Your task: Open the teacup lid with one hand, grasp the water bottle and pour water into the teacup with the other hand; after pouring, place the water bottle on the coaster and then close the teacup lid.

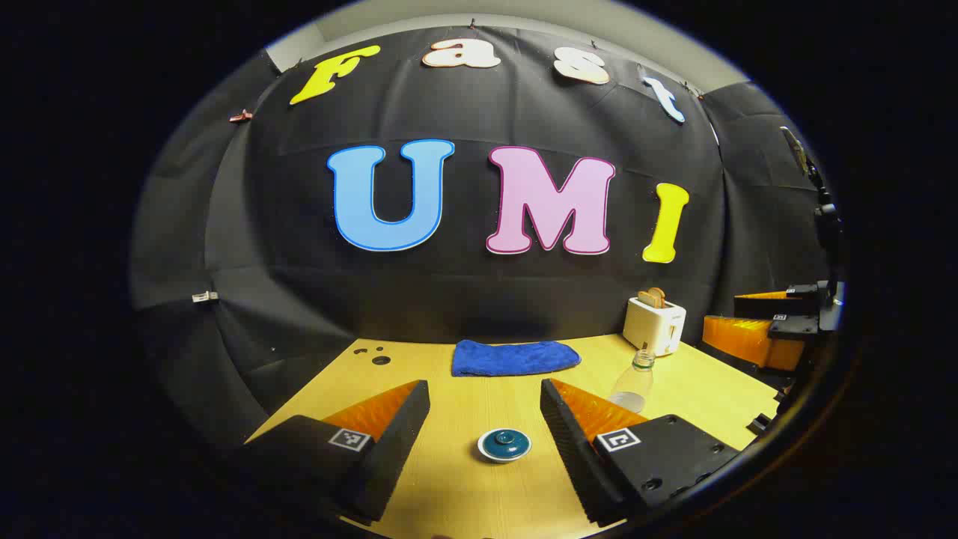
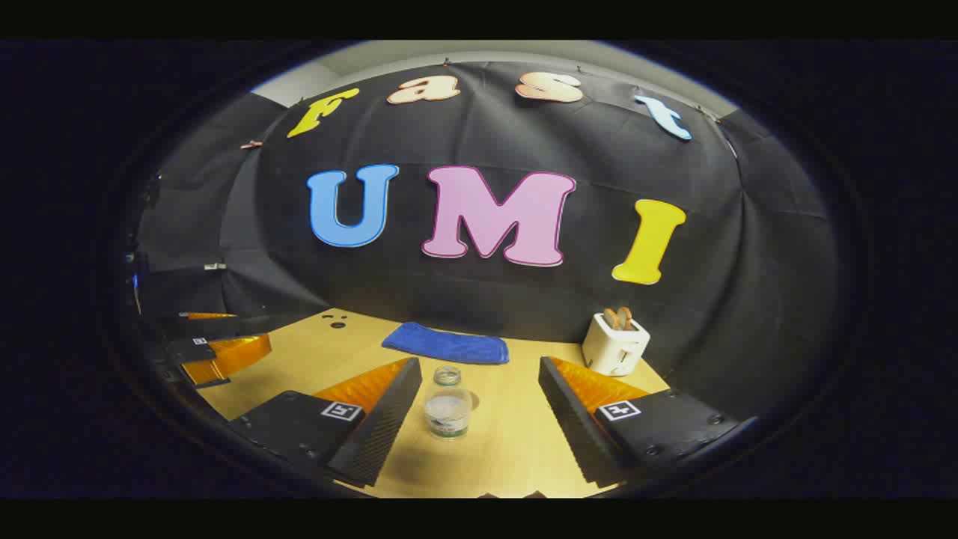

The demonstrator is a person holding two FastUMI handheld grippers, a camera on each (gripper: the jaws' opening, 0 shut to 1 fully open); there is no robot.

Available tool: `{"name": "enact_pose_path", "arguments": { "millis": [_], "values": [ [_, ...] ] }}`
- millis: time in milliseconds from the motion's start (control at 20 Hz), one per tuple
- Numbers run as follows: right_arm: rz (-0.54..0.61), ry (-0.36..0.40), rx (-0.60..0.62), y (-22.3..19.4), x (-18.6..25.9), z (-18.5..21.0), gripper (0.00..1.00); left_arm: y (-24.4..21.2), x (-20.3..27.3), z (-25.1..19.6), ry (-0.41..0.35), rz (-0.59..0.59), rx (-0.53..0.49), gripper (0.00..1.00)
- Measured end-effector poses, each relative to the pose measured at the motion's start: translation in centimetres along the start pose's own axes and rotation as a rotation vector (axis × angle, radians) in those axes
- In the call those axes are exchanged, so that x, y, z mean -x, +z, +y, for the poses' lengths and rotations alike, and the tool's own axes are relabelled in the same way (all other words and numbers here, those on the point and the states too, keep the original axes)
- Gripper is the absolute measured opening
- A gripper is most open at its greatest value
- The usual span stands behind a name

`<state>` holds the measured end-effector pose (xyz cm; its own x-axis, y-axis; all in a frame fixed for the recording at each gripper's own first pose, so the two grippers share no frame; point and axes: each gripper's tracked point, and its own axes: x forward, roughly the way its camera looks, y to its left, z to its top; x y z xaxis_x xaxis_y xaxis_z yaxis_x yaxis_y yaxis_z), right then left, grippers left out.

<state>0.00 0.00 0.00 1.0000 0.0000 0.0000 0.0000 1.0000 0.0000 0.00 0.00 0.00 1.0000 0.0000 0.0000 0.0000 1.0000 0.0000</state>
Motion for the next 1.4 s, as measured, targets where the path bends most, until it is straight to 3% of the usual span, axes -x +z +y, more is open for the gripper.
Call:
{"name": "enact_pose_path", "arguments": {
  "millis": [500, 550, 600, 1050, 1400],
  "values": [
    [0.040, 0.023, -0.040, -2.6, 0.5, 0.4, 0.98, -1.3, 0.4, 1.7, 0.063, 0.050, -0.006, 0.94],
    [0.045, 0.026, -0.044, -2.8, 0.3, 0.2, 0.98, -1.5, 0.2, 1.5, 0.064, 0.055, -0.012, 0.98],
    [0.054, 0.031, -0.045, -3.1, 0.1, 0.0, 0.98, -1.6, 0.2, 1.3, 0.065, 0.063, -0.017, 0.94],
    [0.062, 0.139, -0.037, -4.0, -1.4, -0.4, 0.98, -2.6, -0.9, 0.5, 0.129, 0.098, -0.032, 0.94],
    [0.085, 0.140, -0.037, -4.6, -1.6, -1.5, 0.98, -4.1, -3.0, 0.7, 0.098, 0.136, -0.028, 0.94]
  ]
}}
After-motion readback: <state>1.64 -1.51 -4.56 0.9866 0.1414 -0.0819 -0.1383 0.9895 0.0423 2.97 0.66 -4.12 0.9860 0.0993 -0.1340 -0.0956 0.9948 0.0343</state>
